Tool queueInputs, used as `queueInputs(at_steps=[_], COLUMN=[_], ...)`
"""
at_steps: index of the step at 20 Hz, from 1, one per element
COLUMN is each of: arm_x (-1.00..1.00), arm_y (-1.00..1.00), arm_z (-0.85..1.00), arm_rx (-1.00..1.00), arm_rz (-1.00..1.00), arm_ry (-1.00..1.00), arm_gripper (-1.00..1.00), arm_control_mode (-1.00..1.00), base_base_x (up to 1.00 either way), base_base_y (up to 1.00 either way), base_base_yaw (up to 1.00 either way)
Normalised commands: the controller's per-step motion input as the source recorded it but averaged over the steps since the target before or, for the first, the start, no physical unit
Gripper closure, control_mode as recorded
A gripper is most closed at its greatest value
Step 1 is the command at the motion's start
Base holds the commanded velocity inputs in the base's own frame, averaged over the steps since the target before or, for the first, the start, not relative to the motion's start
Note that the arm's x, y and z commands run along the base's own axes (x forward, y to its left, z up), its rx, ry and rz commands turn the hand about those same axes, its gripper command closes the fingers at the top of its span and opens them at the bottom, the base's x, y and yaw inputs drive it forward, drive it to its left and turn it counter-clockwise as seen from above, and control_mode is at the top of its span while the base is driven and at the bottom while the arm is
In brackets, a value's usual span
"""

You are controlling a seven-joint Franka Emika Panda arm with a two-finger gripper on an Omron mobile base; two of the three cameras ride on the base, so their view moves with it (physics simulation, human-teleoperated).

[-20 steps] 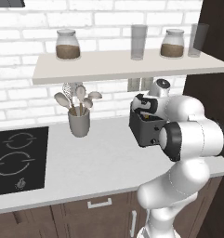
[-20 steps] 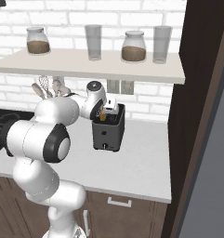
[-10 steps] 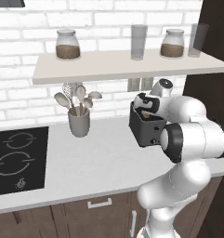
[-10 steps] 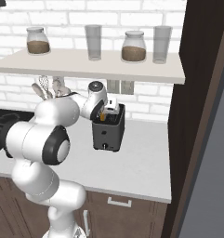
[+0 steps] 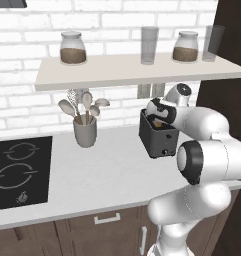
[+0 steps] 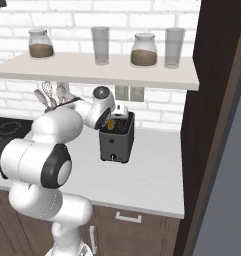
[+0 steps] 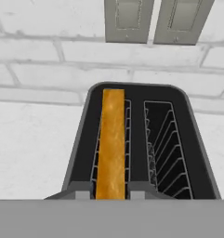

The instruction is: Start the toaster. Once the lever pops up, take the bread to the plate on the dining counter.

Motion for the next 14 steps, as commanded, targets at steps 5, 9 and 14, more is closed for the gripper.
queueInputs(at_steps=[5,9,14], arm_x=[-0.1,-0.34,-0.35], arm_y=[0.0,0.0,0.01], arm_z=[0.36,0.17,0.11], arm_rx=[0.0,0.0,0.0], arm_rz=[0.0,0.0,0.0], arm_ry=[-0.11,-0.05,-0.05], arm_gripper=[1.0,1.0,1.0], arm_control_mode=[-1.0,-1.0,-1.0], base_base_x=[0.0,0.0,0.0], base_base_y=[0.0,0.0,0.0], base_base_yaw=[0.0,0.0,0.0])
